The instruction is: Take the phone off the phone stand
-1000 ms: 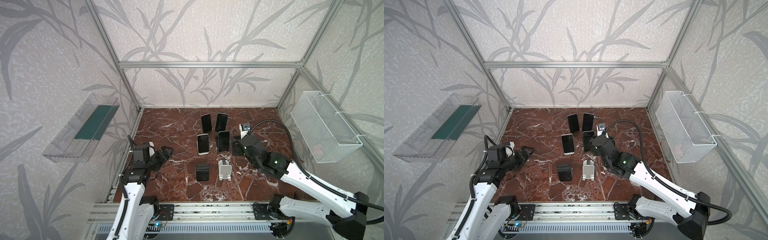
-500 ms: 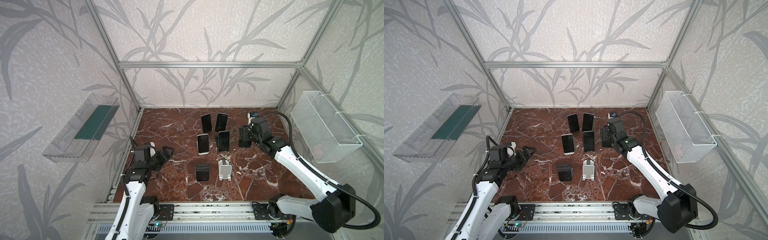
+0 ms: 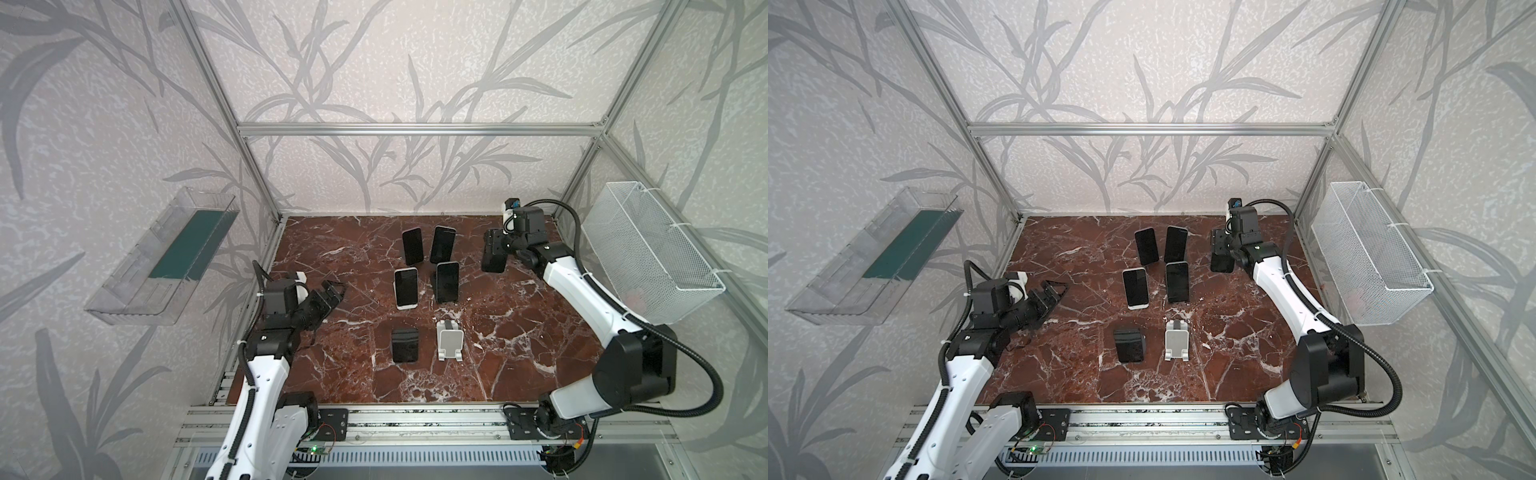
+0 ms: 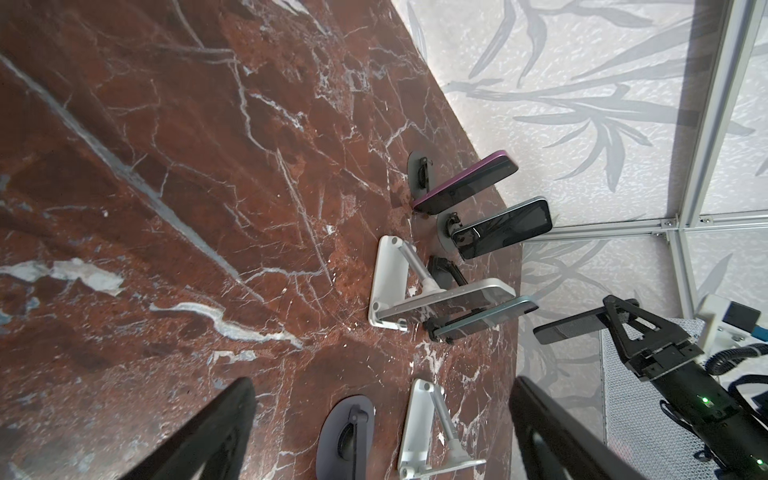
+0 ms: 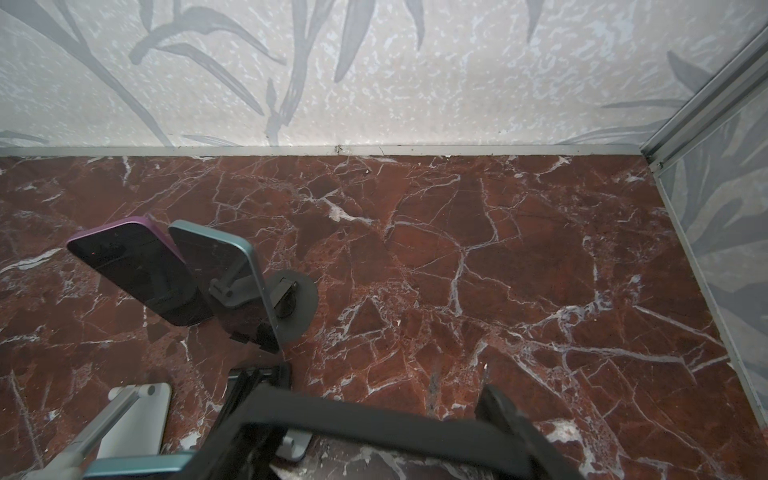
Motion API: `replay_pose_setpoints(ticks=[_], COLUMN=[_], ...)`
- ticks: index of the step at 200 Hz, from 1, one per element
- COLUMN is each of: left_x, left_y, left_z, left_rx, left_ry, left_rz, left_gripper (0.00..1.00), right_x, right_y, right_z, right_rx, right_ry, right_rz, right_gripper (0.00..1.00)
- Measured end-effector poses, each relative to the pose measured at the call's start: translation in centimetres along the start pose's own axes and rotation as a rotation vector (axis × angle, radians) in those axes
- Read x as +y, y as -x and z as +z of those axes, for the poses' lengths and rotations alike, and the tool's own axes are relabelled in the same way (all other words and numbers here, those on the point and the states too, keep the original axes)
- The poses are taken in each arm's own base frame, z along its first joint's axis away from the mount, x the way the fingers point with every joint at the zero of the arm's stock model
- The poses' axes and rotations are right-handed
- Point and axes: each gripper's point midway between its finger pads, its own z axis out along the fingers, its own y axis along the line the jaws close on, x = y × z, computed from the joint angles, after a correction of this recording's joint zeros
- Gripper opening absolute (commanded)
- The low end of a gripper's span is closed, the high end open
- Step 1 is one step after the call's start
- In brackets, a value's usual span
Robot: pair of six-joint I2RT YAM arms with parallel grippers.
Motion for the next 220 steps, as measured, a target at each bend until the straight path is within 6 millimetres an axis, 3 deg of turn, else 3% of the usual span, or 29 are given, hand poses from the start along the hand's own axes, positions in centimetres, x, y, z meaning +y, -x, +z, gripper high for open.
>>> replay_pose_setpoints(ticks=[39,87,129,160,195,220], left_x=[-3.4,-7.5,-12.6,-15.4,-14.8,-14.9], left_y=[3.3,7.4,12.0,12.7,12.3,12.2], left_z=[0.6,3.6,5.6,9.3,13.4,13.8], left_rx=[-0.046,-0.067,-0.118,-0.082,-0.017,-0.007], left_ry=[-0.070,-0.215,-0.333,-0.448,-0.515,-0.542], left_rz=[0.031,0.027,0.092,0.112,0.073,0.082], left_gripper=[0.96,0.94,0.93,0.85,0.76,0.76], right_x=[-0.9,-1.2,-0.9,-0.9,-0.9,-1.1], right_y=[-0.4,-1.1,-1.8,-1.2,-1.7,-2.9], right_z=[2.6,6.1,9.9,12.8,14.8,15.5], right_rx=[0.067,0.135,0.209,0.244,0.295,0.343], right_ry=[-0.005,0.003,0.051,0.080,0.102,0.095], right_rz=[-0.009,0.002,0.007,0.004,-0.005,-0.011], right_gripper=[0.62,0.62,0.61,0.62,0.63,0.62])
